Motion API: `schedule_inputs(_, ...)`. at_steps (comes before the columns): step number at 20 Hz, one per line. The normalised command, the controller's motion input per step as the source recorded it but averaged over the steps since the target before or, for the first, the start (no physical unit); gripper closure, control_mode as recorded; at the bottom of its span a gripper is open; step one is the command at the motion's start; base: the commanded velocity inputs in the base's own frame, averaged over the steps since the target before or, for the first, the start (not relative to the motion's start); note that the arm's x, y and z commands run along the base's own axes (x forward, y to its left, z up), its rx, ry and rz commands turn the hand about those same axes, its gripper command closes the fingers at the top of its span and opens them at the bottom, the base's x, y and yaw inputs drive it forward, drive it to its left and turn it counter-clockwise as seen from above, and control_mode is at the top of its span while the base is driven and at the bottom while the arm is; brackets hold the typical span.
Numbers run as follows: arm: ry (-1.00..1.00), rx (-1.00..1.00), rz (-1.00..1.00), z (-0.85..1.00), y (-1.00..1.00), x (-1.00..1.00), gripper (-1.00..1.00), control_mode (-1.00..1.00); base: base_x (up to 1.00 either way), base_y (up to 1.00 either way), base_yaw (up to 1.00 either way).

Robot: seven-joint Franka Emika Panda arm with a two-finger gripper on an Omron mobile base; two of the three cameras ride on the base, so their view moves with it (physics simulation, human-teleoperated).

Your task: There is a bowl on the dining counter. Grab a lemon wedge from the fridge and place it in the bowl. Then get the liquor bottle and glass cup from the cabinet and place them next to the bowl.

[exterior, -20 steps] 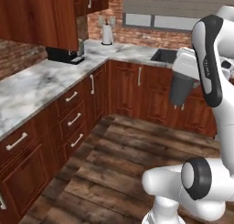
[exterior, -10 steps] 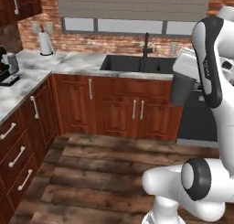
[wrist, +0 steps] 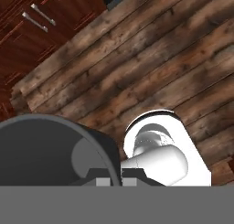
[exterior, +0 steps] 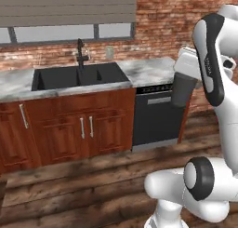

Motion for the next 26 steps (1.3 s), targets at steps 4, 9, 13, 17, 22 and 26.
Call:
schedule_inputs(4,0.0,0.0,0.0,0.0,0.0,0.0,1.0,1.0,0.37,-0.34,-0.68)
schedule_inputs(9,0.0,0.0,0.0,0.0,0.0,0.0,1.0,1.0,0.43,-0.19,-0.67)
schedule_inputs(13,0.0,0.0,0.0,0.0,0.0,0.0,1.0,1.0,0.64,0.0,-0.63)
schedule_inputs(17,0.0,0.0,0.0,0.0,0.0,0.0,1.0,1.0,0.8,0.05,-0.55)
schedule_inputs(22,0.0,0.0,0.0,0.0,0.0,0.0,1.0,1.0,0.91,0.19,-0.49)
schedule_inputs(26,0.0,0.0,0.0,0.0,0.0,0.0,1.0,1.0,1.0,0.16,-0.45)
